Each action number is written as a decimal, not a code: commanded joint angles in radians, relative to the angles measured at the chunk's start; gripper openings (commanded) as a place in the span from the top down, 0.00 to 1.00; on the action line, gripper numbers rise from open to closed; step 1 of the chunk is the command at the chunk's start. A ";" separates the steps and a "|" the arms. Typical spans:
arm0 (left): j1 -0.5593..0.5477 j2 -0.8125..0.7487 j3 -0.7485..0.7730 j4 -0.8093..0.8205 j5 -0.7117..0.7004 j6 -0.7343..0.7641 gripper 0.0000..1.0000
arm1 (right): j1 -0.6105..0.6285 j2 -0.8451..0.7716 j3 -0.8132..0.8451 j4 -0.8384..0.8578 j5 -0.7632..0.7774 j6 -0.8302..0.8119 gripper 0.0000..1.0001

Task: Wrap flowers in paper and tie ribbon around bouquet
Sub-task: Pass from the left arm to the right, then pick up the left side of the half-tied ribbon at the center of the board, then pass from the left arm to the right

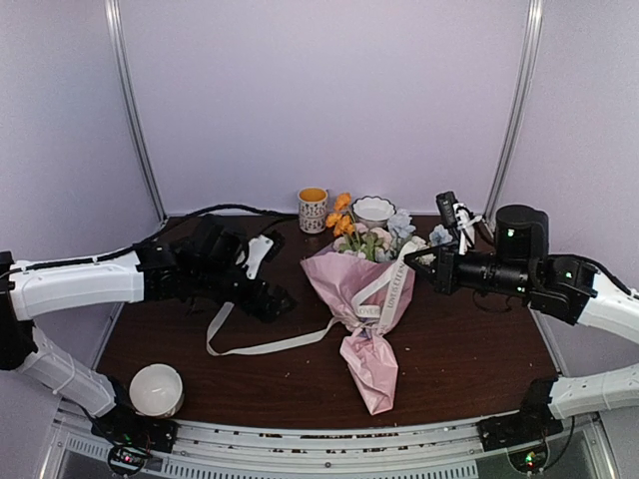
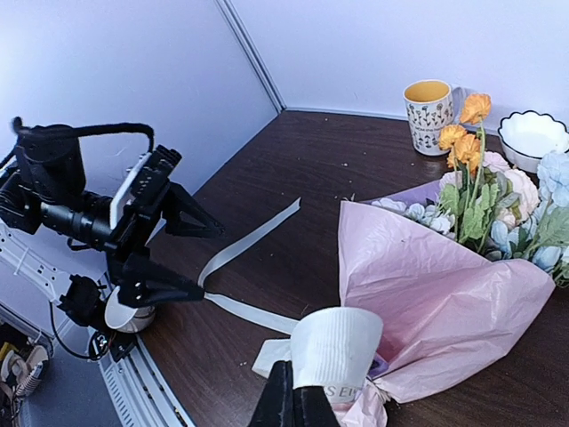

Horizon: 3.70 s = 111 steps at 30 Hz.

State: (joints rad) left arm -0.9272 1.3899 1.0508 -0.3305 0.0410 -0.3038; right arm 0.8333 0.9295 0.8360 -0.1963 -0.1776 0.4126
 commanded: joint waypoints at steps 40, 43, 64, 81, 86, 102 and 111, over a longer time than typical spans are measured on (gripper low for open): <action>0.446 -0.454 -0.840 0.035 -0.360 -0.741 1.00 | -0.670 -0.274 -0.145 -0.316 -0.040 0.183 1.00; 0.451 -0.603 -0.870 -0.012 -0.412 -0.790 1.00 | -0.847 -0.292 -0.237 -0.312 -0.138 0.190 1.00; 0.512 -0.654 -0.747 -0.076 -0.414 -0.582 1.00 | -1.067 -0.205 -0.400 -0.286 -0.260 0.100 1.00; 0.142 -0.405 -0.211 0.240 -0.209 -0.095 1.00 | -0.805 -0.160 -0.195 -0.362 -0.073 0.083 0.36; 0.011 -0.300 0.028 0.269 -0.101 0.073 1.00 | -0.376 -0.061 -0.044 -0.152 -0.180 -0.056 0.39; -0.116 -0.130 0.371 0.382 0.165 0.179 1.00 | 0.030 0.460 0.200 0.198 -0.510 -0.165 0.32; -0.116 -0.108 0.381 0.409 0.188 0.175 1.00 | 0.032 0.514 0.201 0.211 -0.478 -0.154 0.78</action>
State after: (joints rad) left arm -1.0454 1.2842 1.3998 0.0216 0.2035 -0.1467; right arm 0.8593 1.4494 1.0130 -0.0246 -0.6590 0.2470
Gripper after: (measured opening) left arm 0.010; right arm 0.370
